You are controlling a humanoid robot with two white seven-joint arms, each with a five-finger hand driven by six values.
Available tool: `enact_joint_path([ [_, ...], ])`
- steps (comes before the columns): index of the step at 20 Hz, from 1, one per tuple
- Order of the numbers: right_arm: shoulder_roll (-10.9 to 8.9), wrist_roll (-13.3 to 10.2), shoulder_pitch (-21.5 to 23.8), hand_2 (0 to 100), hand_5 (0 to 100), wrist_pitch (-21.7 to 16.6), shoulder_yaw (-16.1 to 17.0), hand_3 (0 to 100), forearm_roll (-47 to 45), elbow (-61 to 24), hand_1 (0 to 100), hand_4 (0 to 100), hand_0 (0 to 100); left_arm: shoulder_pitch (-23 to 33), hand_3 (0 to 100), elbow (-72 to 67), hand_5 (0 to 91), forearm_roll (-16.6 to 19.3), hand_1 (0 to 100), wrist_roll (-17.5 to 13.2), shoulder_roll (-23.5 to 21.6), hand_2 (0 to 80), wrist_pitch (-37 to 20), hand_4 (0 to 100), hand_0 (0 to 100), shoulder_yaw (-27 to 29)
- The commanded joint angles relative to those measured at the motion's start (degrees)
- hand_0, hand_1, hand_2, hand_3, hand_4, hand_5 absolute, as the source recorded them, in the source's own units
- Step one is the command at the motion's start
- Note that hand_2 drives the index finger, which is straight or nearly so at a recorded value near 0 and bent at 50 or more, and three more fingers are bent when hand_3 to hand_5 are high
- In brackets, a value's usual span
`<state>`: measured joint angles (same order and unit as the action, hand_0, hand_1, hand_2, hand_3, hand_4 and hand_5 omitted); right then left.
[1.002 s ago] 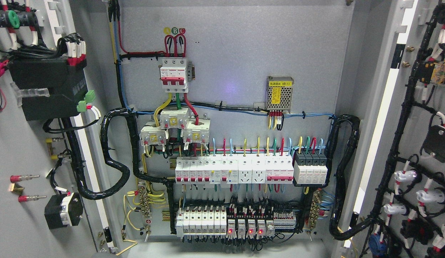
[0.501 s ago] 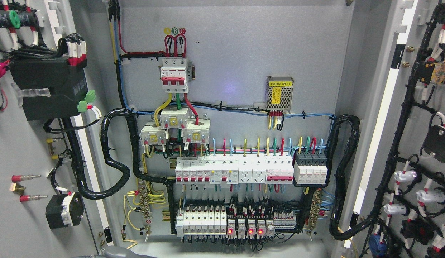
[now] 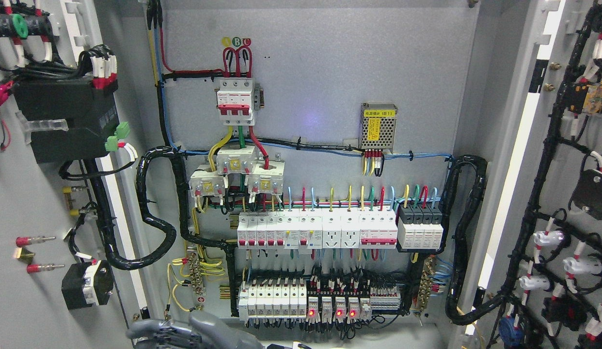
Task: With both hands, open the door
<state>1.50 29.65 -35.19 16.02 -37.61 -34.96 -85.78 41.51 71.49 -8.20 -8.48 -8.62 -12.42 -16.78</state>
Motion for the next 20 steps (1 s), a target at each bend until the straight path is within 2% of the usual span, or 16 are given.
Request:
enact_joint_path([
  [1,-6.42,-3.7,6.6,0,0,-0.5,6.8,0,0.1,-8.9,0,0,0,2.7,0,15.7,0.0,0.1,0,0.0,-3.2,0.0,-2.2,0,0,1.8],
  [5,-8.88,-4.8,10.7,0,0,-1.2,8.9,0,0.4,-15.7,0,0,0,4.4,0,20.6,0.0,-0.1,0,0.0,-4.1,0.0,-6.2,0,0,3.7],
  [8,-10.72,-8.6,13.7,0,0,-4.8,10.6,0,0.4,-18.5,0,0,0,5.1,0,23.4,0.0,-0.3,0,-0.1,-4.7,0.0,-7.4,0,0,4.3],
  [9,-11.69,-9.3,14.9,0,0,-5.3,11.1,0,0.4,-20.1,0,0,0,5.1,0,23.8,0.0,-0.5,0,-0.1,-4.7,0.0,-7.4,0,0,4.4],
  [11,-13.27,-9.4,17.3,0,0,-5.8,11.9,0,0.4,-23.4,0,0,0,5.2,0,24.5,0.0,-0.8,0,-0.1,-4.8,0.0,-7.6,0,0,5.5],
  [14,-14.59,-9.4,20.1,0,0,-6.6,14.3,0,0.4,-26.5,0,0,0,5.3,0,27.5,0.0,-1.9,0,-0.2,-6.1,0.0,-9.5,0,0,6.1],
  [17,-16.61,-9.4,24.3,0,0,-8.8,17.6,0,0.4,-29.6,0,0,0,5.9,0,30.9,0.0,-4.2,0,-0.2,-7.1,0.0,-10.2,0,0,6.4],
  [20,-18.72,-9.4,28.7,0,0,-11.8,20.6,0,0.4,-32.3,0,0,0,6.3,0,35.1,0.0,-4.4,0,-0.2,-7.8,0.0,-11.5,0,0,6.8],
])
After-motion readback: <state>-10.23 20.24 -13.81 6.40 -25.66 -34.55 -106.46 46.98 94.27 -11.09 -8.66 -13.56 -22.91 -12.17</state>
